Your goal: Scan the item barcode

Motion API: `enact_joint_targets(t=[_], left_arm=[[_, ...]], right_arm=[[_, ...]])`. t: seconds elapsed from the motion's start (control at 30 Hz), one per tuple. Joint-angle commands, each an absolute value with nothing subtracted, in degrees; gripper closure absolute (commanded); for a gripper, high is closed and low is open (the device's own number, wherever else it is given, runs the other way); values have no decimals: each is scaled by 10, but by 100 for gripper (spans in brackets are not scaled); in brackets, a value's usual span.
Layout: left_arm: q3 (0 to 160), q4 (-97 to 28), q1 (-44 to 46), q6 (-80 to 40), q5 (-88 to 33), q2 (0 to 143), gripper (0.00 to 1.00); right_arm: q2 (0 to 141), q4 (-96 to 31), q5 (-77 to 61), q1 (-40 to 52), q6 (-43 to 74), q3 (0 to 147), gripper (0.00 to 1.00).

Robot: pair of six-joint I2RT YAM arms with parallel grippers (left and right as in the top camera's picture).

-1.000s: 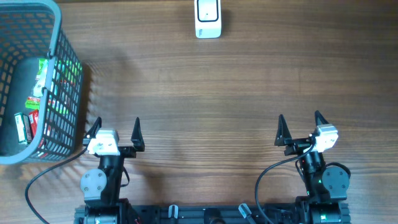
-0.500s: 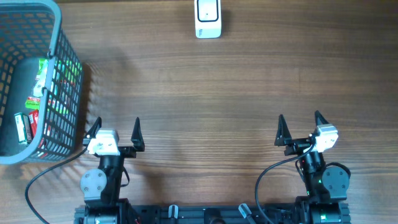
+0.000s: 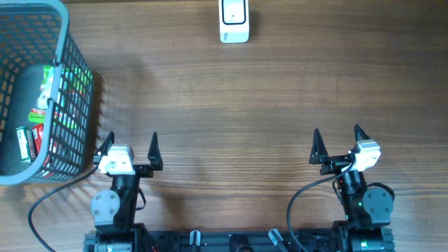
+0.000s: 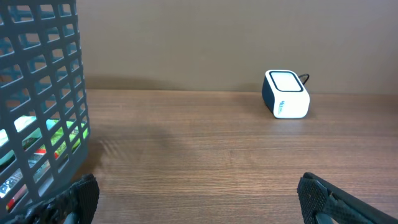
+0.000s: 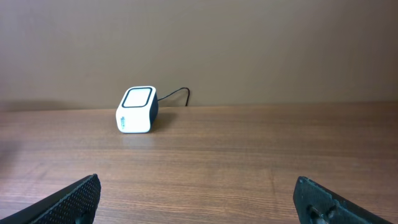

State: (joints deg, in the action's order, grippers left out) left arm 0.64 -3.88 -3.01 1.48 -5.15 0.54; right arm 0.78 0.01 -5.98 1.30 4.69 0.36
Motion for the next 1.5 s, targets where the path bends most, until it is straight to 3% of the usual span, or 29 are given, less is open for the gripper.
enact_joint_targets(t=[0.0, 0.47, 0.8, 0.93, 1.17, 1.47], left_arm=[[4, -41, -29, 26, -44, 3, 0], [4, -41, -29, 25, -46, 5, 0], [7, -45, -29, -103, -62, 9, 0], [46, -112, -29, -127, -81, 25, 0], [208, -249, -28, -127, -110, 103, 0], [625, -491, -28, -127, -122, 369, 0]], right_arm=[[8, 3, -61, 11, 45, 3, 0], [8, 3, -61, 11, 45, 3, 0], [8, 3, -61, 11, 45, 3, 0], [8, 3, -61, 11, 45, 3, 0], [8, 3, -61, 11, 45, 3, 0], [8, 3, -61, 11, 45, 3, 0]])
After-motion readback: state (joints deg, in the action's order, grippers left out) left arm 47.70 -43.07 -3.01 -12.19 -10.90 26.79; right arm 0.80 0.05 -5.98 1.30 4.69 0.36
